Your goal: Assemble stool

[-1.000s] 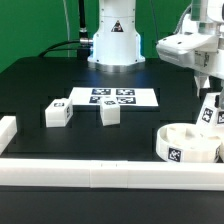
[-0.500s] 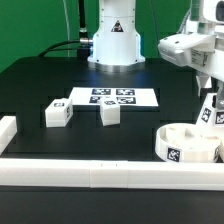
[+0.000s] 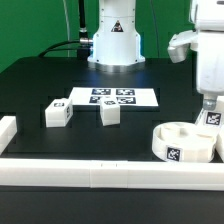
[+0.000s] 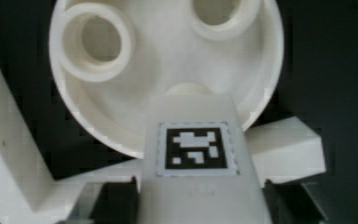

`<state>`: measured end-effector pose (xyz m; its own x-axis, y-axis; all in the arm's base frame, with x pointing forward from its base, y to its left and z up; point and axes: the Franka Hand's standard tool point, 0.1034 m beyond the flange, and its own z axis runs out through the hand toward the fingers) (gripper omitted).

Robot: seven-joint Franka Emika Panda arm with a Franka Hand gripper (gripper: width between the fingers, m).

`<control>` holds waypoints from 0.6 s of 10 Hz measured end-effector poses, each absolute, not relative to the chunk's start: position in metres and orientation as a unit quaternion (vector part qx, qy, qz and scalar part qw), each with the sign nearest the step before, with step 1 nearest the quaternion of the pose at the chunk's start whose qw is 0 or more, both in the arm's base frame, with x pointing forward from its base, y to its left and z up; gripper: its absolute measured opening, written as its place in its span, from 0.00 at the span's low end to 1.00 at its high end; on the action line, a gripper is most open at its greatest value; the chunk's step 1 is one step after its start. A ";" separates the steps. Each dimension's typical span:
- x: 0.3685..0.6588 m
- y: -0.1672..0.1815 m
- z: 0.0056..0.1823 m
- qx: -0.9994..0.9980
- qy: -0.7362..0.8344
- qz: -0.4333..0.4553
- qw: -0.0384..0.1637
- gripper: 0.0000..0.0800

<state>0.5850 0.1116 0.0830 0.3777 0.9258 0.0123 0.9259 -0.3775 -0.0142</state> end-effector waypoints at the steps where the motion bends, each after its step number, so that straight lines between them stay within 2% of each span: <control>1: 0.585 0.110 0.083 -0.838 -0.546 -0.001 0.009 0.42; 6: 0.586 0.111 0.083 -0.915 -0.404 -0.005 0.009 0.42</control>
Offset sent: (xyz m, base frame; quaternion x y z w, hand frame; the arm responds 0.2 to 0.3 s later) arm 0.0000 0.0000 0.0000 0.0000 0.0000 0.1938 0.9810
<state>0.5865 0.1111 0.0828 0.6729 0.7395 0.0168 0.7397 -0.6728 -0.0115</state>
